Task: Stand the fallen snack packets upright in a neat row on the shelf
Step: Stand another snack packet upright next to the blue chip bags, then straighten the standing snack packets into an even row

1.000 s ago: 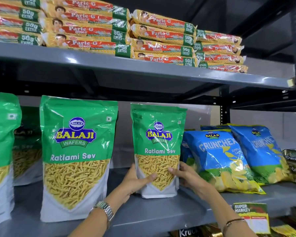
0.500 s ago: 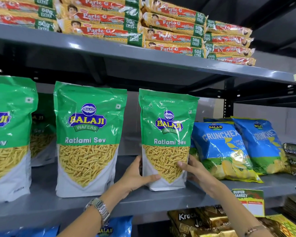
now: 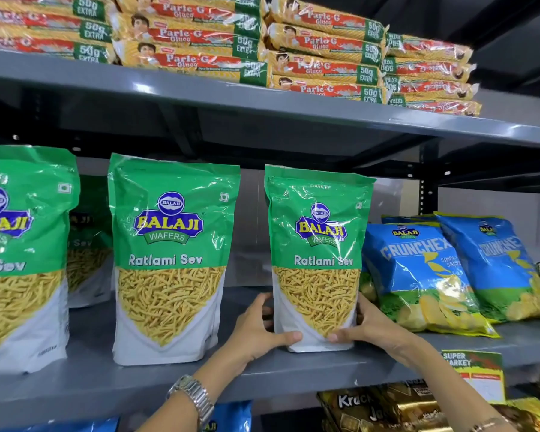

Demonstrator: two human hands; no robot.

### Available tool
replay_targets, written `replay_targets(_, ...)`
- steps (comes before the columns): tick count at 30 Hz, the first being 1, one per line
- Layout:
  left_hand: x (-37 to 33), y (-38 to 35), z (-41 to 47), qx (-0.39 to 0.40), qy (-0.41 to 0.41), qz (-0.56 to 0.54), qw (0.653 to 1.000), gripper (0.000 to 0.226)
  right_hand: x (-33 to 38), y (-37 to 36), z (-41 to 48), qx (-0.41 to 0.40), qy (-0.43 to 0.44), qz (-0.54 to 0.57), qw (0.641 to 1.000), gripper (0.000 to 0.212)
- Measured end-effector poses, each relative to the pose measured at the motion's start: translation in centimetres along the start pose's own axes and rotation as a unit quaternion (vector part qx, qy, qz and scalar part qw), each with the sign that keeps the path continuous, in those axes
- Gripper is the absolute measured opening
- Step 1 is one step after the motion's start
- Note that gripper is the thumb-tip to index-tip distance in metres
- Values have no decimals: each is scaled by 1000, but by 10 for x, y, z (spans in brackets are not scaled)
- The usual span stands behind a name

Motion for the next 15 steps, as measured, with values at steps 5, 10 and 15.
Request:
replay_targets(5, -3, -18, 8, 25, -3, 3, 1000, 87, -5, 13, -7, -5, 2, 37, 999, 103)
replay_targets(10, 5, -22, 15, 20, 2, -37, 999, 81, -10, 15, -6, -12, 19, 40, 999, 107)
replay_targets(15, 4, -22, 1, -18, -44, 8, 999, 91, 3, 5, -18, -80, 28, 48, 995, 132)
Point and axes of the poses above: each hand's wrist, its own z-axis towards the middle knuckle, its own y-axis out of the back of the hand, x = y × z, the point moved 2 cm from there along z, towards the middle knuckle, and after that the axes turned 4 degrees about -z, right-handed, at the moved point
